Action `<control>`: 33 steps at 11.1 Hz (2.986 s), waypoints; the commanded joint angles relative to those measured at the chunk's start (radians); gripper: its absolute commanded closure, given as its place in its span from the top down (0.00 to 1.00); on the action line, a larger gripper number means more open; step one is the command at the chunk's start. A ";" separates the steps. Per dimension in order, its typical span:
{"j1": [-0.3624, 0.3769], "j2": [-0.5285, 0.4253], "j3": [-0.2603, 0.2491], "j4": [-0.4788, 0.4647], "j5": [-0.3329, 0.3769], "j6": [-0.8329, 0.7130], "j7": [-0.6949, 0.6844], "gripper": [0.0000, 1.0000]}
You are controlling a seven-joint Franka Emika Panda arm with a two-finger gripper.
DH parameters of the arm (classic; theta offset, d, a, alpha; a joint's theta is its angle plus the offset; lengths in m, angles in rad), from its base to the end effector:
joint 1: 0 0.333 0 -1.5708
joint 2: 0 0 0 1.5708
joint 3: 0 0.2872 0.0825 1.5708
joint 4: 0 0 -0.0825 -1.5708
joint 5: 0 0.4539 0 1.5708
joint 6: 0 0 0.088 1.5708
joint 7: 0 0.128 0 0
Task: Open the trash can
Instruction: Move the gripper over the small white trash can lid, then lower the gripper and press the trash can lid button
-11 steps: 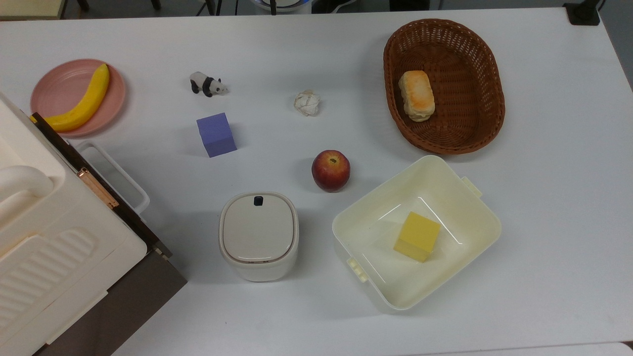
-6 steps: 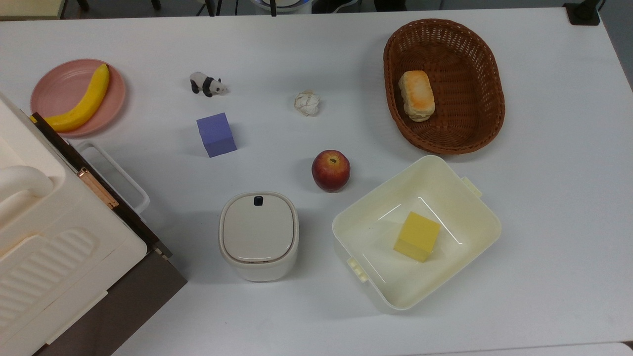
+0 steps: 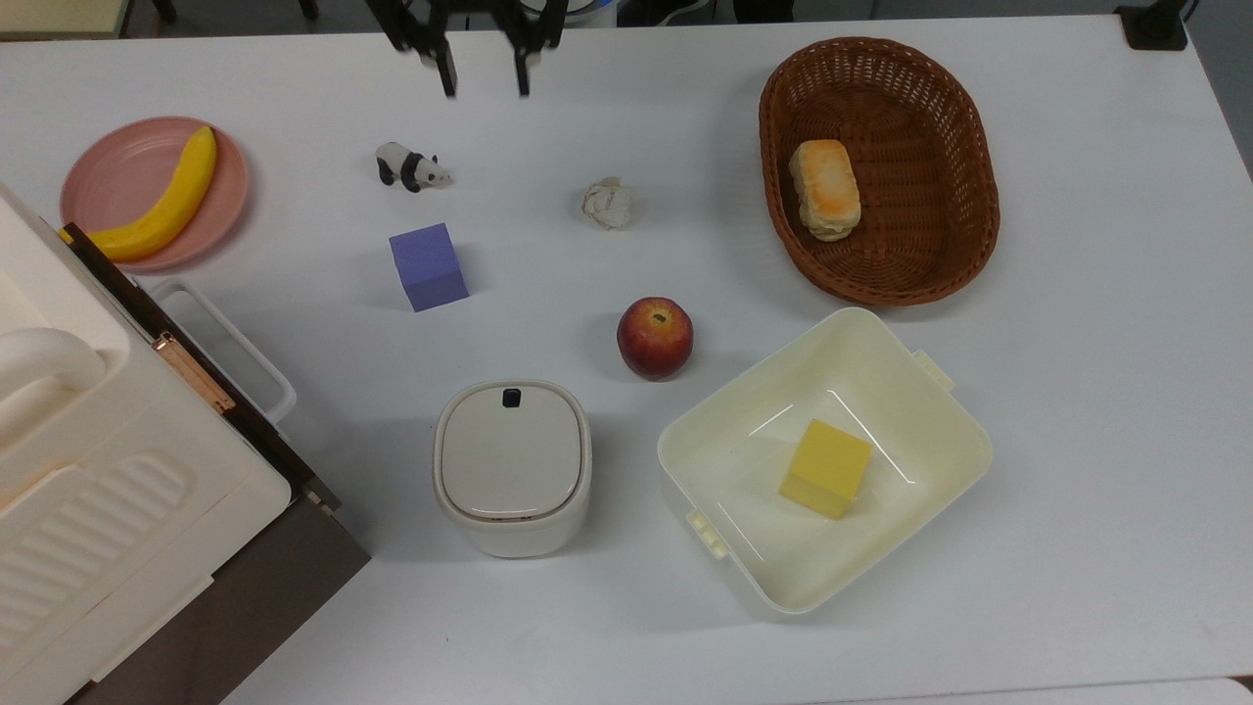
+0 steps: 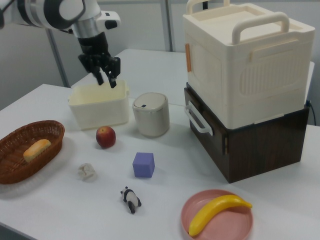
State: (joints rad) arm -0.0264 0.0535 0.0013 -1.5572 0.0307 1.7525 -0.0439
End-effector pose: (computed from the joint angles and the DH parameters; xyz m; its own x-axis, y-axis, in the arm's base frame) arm 0.6597 -0.0132 0.5655 0.9897 0.0135 0.1425 0.0171 -0.9996 -0.0245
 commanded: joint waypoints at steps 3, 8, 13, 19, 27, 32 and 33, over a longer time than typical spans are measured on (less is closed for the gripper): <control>0.013 0.121 -0.003 0.000 0.015 0.278 0.052 0.00; 0.017 0.255 -0.009 0.086 0.008 0.406 0.052 0.00; 0.048 0.357 -0.015 0.115 -0.061 0.557 0.048 0.00; 0.060 0.388 -0.014 0.109 -0.092 0.561 0.045 0.00; 0.069 0.420 -0.014 0.106 -0.146 0.561 0.047 0.00; 0.068 0.431 -0.014 0.106 -0.161 0.573 0.044 0.00; 0.068 0.431 -0.014 0.106 -0.161 0.575 0.044 0.00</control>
State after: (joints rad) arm 0.0290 0.4756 -0.0001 -1.4660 -0.1085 2.3047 -0.0114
